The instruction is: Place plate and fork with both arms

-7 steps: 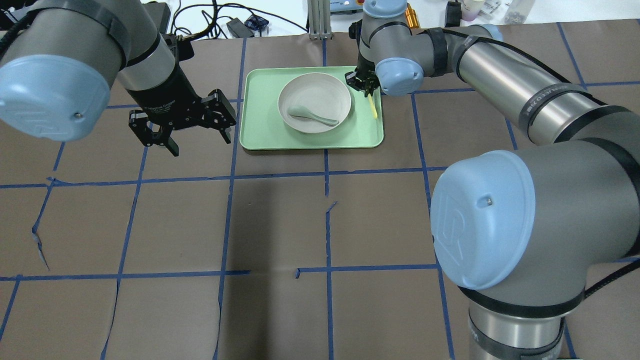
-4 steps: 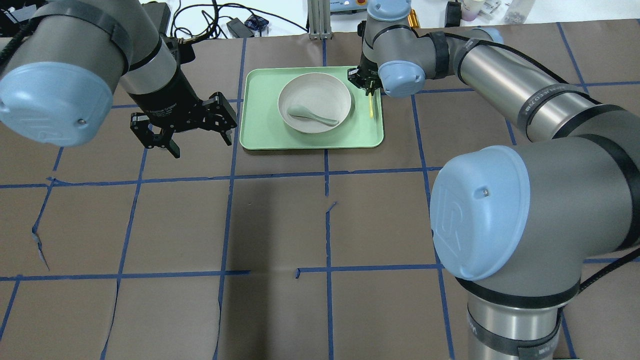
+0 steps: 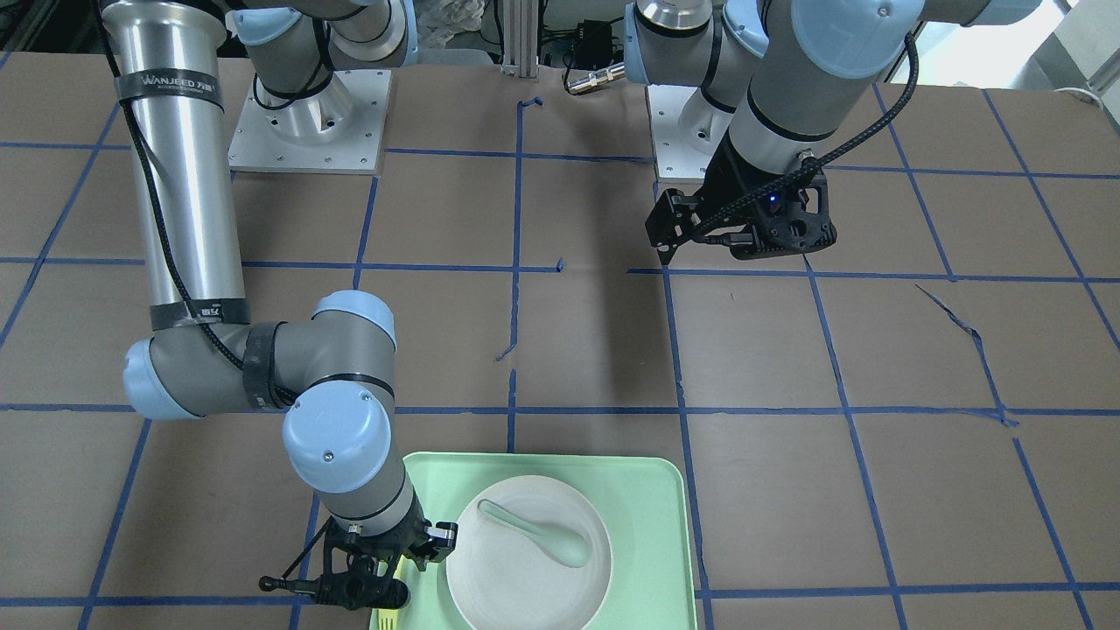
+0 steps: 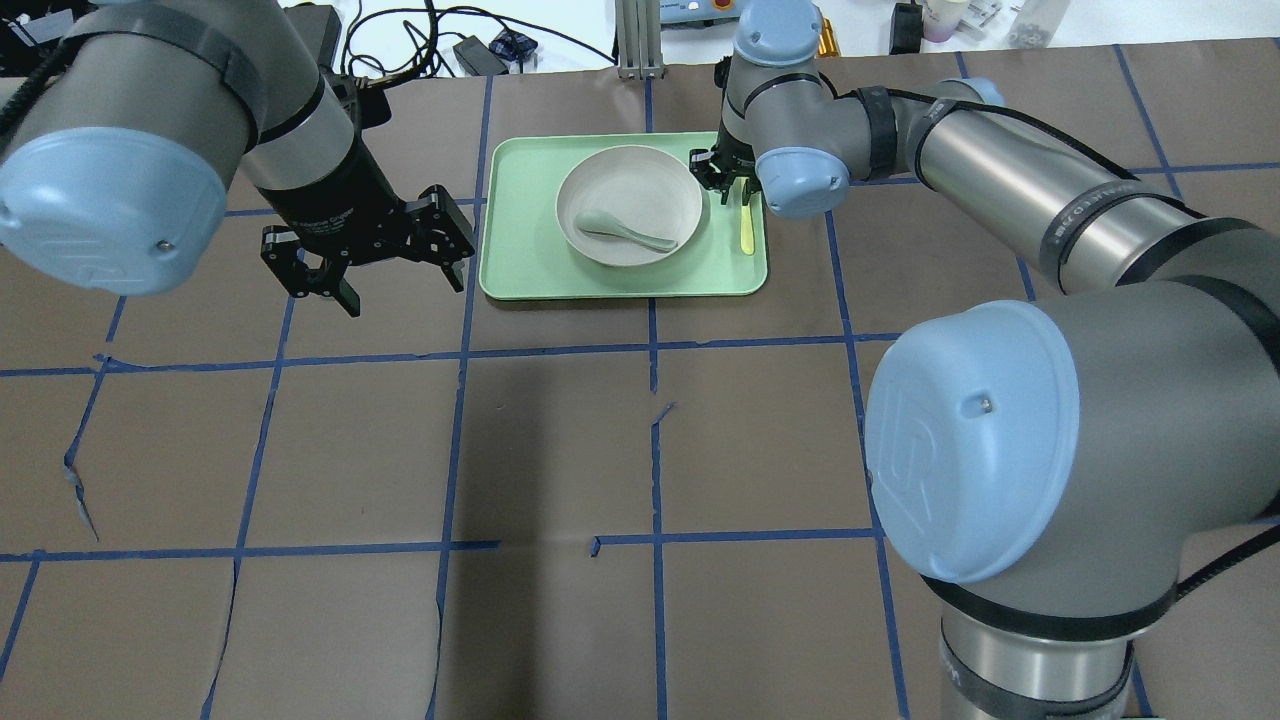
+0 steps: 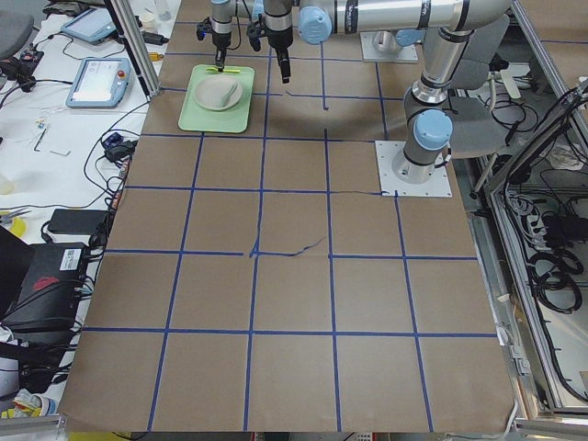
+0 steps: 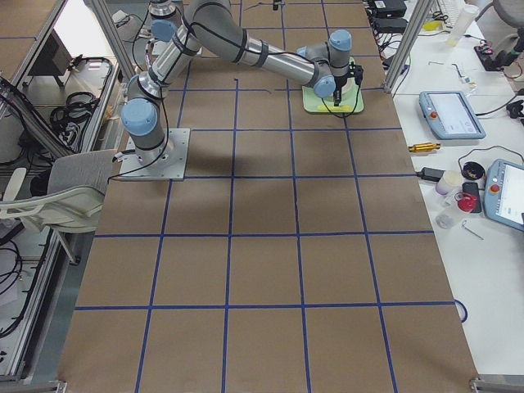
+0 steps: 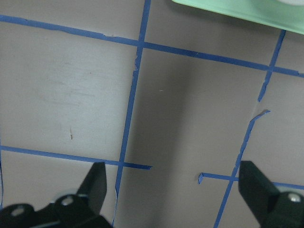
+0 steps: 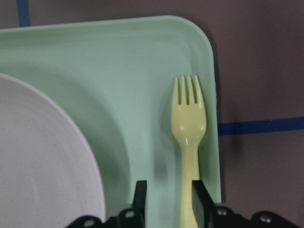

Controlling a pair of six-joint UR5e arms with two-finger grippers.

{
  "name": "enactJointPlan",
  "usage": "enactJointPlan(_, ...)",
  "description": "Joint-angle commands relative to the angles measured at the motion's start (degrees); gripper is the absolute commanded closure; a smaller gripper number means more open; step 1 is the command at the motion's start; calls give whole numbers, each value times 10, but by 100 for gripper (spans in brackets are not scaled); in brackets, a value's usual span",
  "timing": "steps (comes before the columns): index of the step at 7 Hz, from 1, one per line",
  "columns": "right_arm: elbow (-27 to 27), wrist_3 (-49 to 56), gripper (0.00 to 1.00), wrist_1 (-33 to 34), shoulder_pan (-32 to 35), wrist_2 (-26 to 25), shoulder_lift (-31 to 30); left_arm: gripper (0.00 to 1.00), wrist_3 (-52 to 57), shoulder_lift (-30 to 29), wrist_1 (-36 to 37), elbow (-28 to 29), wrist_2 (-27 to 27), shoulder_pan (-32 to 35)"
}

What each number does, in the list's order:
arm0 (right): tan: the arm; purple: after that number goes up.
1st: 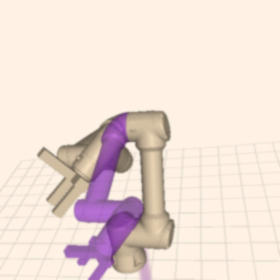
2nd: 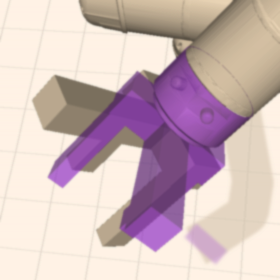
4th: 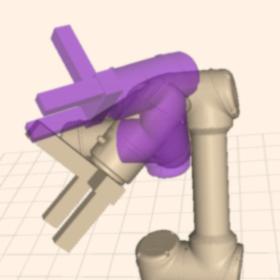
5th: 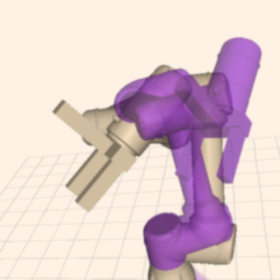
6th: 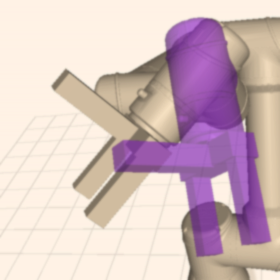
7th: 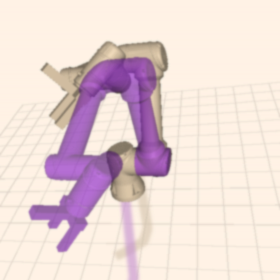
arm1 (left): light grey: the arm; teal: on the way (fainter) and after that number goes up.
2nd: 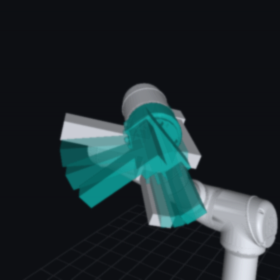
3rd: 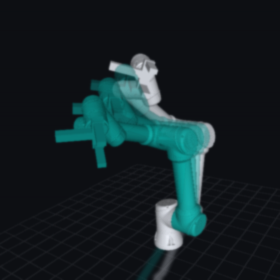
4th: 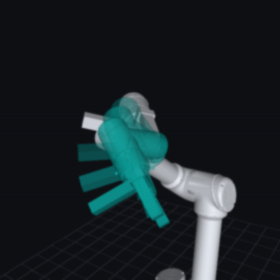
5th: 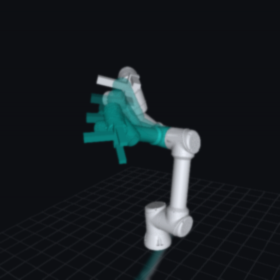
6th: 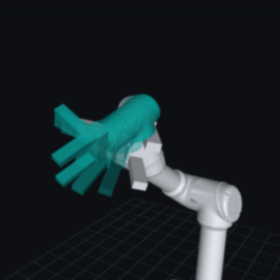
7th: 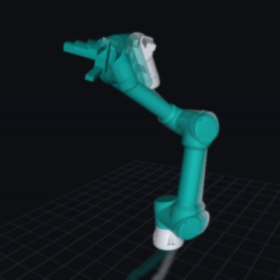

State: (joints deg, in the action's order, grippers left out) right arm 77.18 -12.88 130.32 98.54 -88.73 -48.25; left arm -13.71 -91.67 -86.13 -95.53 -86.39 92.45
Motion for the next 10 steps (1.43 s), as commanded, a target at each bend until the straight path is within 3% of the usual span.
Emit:
enactJointPlan(1,46,12,0,-48,-11,-1,-94,0,0,1,0,0,0,-1)
enactJointPlan(4,50,57,0,-287,-80,-7,-283,0,0,3,-2,0,0,-1)
enactJointPlan(6,53,168,0,-417,-90,-19,-363,0,0,8,-6,0,-1,-1)
enactJointPlan(7,70,171,0,-441,-88,-52,-385,0,0,17,-7,1,-2,0)
enactJointPlan(9,136,163,0,-359,-81,-48,-397,0,-5,31,-11,4,-31,1)
enactJointPlan(10,137,164,0,-358,-79,-47,-399,0,-10,34,-11,10,-43,1)
